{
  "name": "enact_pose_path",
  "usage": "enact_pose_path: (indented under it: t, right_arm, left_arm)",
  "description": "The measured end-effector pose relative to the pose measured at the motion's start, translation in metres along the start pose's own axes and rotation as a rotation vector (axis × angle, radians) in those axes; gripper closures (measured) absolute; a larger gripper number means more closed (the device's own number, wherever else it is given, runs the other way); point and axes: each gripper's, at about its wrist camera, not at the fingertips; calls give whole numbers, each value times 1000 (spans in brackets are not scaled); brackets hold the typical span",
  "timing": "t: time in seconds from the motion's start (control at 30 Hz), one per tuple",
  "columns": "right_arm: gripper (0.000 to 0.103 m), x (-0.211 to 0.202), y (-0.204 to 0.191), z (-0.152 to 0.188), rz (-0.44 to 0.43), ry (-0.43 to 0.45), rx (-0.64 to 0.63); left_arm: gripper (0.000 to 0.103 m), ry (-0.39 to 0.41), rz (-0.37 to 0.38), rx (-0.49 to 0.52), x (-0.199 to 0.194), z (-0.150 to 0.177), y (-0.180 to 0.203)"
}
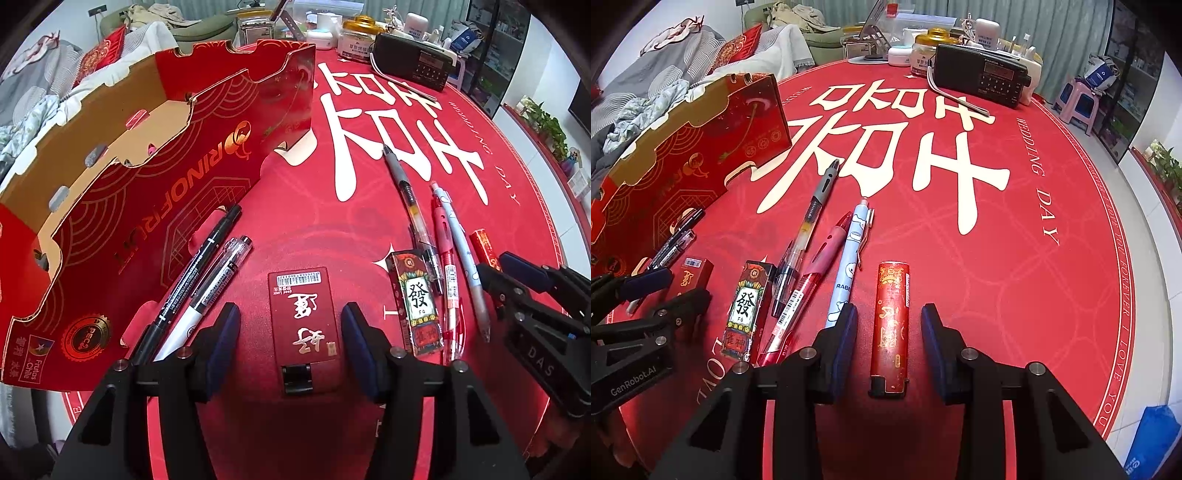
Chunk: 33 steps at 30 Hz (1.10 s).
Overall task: Organize rigid objects
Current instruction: 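Grasp the small red card box with the left tool while the right tool grasps the red cylinder, then lift the red card box and red cylinder and carry both over the cardboard box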
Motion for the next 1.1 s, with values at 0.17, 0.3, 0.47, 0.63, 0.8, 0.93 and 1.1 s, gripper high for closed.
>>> enact_pose_path:
  t: [0.17, 0.3, 0.47, 0.63, 0.8, 0.93, 1.1]
  right_arm:
    - [83, 1, -4, -3, -16, -18, -17]
    - [83, -6, -11, 5, -41, -36, -29]
    - [83, -13, -9, 15, -43, -48, -6]
    - [83, -29, -1, 31, -35, -45, 37]
    - [83, -50, -2, 41, -43, -19, 56]
    - [83, -64, -10, 45, -67, 0, 57]
    - [83, -80, -30, 50, -106, 39, 22]
  left_arm:
    - [46, -7, -4, -11, 1, -2, 2]
    - [66, -25, 18, 4, -5, 3, 6]
    - [66, -35, 23, 8, -13, 15, 1]
    - [66, -40, -3, 11, -24, 32, -5]
    - [66, -47, -10, 3, -31, 43, -6]
    - [66, -38, -7, 5, -41, 49, -4]
    - [66, -17, -18, 3, -54, 54, -6]
Point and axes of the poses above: each gripper's, at about its wrist camera, not at the fingertips, and x roughly the way its jaws point, y to its right, z to its underside, and after that the axes turned 5 degrees about y, right-handed
